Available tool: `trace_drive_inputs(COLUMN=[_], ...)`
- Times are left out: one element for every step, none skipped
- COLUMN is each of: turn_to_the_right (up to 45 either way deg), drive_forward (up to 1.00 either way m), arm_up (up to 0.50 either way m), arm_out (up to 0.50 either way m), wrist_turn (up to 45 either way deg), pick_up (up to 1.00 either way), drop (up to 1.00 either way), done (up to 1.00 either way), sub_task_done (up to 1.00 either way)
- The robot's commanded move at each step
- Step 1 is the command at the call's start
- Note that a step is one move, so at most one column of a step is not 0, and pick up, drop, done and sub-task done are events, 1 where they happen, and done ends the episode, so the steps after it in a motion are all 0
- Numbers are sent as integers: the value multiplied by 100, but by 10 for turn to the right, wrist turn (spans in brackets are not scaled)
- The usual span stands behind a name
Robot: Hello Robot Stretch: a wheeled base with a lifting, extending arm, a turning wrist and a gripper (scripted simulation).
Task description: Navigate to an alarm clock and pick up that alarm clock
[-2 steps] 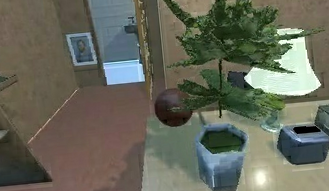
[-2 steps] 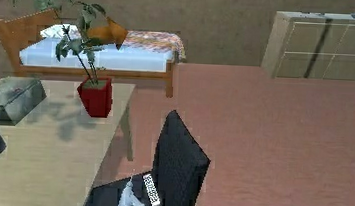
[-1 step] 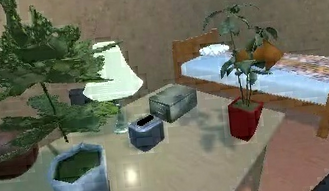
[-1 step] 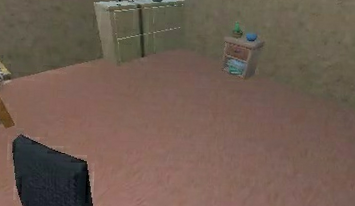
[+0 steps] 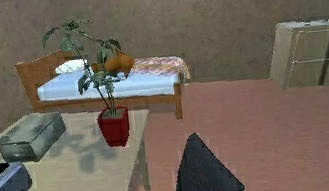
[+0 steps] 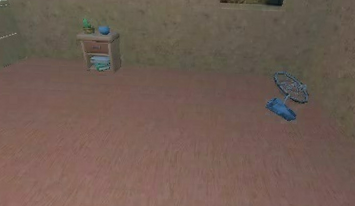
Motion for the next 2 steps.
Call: trace_drive_inputs(turn_to_the_right=[0,-450], drive_forward=[10,0], arm_up=[0,0], arm_out=[0,0], wrist_turn=[0,0], pick_up=[0,0], drop=[0,0], done=[0,0], sub_task_done=[0,0])
